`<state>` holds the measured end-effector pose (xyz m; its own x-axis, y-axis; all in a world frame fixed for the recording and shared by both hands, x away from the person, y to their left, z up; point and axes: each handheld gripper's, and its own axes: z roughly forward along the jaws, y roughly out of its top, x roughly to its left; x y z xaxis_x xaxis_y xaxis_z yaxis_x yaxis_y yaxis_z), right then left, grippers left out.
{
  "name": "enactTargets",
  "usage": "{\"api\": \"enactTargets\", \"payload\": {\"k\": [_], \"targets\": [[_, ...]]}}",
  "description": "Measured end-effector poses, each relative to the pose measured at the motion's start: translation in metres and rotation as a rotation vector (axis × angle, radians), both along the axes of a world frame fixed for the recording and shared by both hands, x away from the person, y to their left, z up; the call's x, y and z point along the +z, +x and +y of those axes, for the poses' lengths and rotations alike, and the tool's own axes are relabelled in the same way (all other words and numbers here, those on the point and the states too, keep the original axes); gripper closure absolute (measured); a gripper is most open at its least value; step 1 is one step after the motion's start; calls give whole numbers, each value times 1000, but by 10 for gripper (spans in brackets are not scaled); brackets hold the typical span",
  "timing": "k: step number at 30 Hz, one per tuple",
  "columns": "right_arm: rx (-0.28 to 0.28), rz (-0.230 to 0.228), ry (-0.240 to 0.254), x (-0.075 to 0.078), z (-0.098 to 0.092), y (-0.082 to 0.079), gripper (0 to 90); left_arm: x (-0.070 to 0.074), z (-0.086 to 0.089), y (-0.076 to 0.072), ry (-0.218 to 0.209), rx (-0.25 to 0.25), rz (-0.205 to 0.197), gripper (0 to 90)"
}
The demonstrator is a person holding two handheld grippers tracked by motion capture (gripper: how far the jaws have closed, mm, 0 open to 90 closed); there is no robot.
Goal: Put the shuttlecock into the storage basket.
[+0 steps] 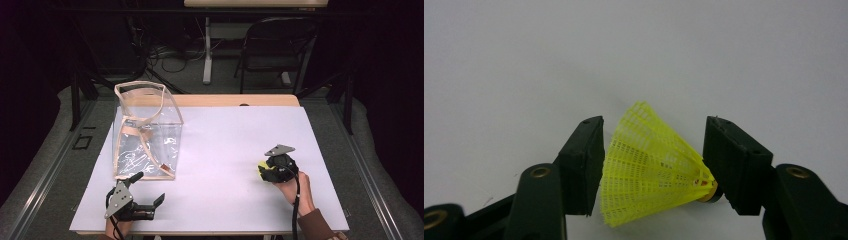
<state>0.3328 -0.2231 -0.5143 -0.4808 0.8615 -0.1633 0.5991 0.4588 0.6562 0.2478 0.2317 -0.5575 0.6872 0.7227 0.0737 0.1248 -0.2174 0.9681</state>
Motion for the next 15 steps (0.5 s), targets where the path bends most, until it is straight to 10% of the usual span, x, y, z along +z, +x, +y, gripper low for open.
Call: {"api": "enactTargets", "payload": {"k": [15], "targets": [[-33, 22, -7, -5, -1, 3, 592, 0, 0, 0, 2, 1, 2, 1]]}}
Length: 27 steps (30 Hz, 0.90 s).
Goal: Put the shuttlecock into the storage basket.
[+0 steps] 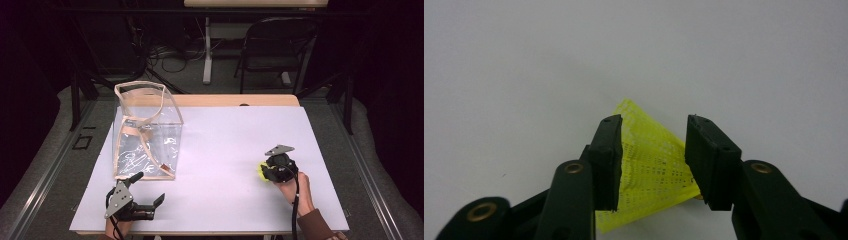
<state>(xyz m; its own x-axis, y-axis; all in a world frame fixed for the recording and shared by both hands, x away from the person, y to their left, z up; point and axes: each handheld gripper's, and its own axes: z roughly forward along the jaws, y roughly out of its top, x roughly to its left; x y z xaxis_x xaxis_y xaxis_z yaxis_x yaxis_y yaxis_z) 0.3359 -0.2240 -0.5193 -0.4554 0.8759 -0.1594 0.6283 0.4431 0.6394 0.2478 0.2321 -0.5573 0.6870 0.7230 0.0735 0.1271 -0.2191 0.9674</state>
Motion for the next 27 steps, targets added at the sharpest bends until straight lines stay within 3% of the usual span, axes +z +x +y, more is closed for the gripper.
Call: {"api": "enactTargets", "payload": {"k": [15, 27], "targets": [[-10, -29, -12, 4, 0, -2, 748, -1, -1, 1, 6, 5, 7, 2], [-37, -90, -47, 11, -5, -4, 886, 0, 0, 0, 2, 6, 2, 2]]}}
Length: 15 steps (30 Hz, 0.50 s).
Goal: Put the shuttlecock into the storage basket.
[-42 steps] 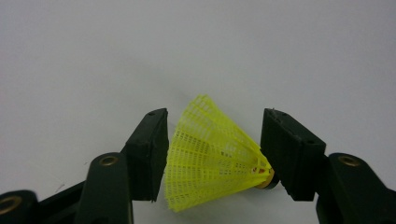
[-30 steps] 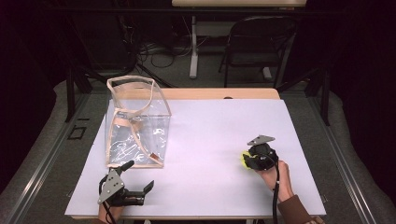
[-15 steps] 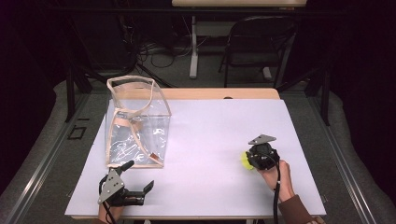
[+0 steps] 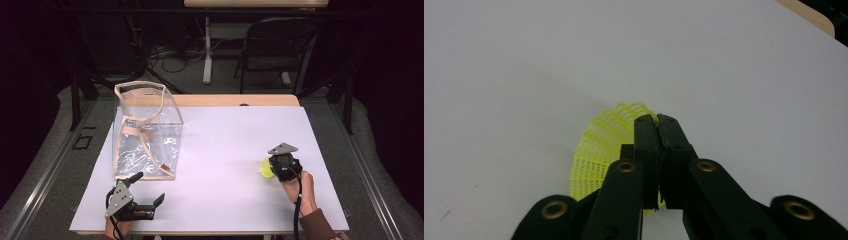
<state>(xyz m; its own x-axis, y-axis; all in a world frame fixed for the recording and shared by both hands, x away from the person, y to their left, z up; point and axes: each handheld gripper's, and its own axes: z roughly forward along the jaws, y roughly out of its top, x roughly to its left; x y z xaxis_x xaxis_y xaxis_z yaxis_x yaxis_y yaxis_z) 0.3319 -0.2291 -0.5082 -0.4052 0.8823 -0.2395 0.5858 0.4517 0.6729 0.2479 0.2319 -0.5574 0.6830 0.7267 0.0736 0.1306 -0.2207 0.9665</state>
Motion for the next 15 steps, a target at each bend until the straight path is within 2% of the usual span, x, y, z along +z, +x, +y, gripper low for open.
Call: {"api": "enactTargets", "payload": {"k": [4, 10, 15], "targets": [[-7, -8, 3, 2, -2, 0, 892, 0, 0, 0, 0, 0, 0, 2], [-14, -35, 42, 10, -10, -2, 894, 0, 0, 0, 1, -2, -1, 2], [-19, -50, 54, 13, -15, -3, 894, 0, 0, 0, 2, -1, -2, 2]]}}
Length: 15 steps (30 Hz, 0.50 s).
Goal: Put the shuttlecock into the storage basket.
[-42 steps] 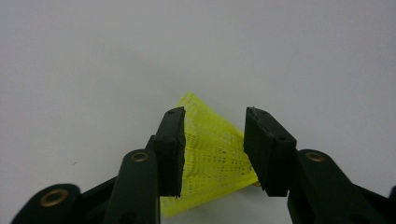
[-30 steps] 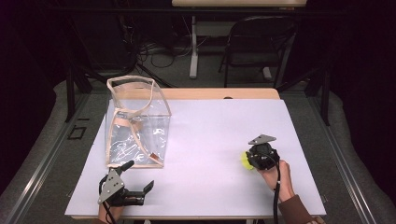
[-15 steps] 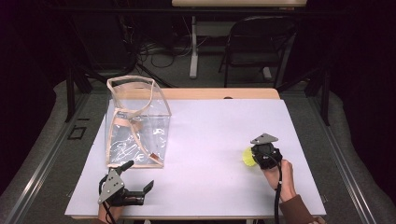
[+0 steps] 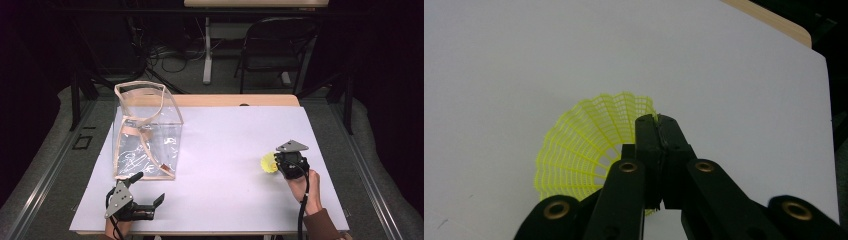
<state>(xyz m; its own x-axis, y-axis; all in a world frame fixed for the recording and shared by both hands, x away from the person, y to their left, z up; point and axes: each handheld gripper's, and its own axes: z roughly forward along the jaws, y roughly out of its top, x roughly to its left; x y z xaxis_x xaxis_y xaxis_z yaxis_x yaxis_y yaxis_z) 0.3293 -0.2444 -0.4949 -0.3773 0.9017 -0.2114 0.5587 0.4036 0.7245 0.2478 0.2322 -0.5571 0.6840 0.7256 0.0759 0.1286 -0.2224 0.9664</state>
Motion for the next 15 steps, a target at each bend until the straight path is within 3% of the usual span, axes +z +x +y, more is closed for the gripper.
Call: {"api": "enactTargets", "payload": {"k": [15], "targets": [[-13, -14, 40, 10, -10, -1, 893, 0, 0, 0, -2, 1, 3, 2]]}}
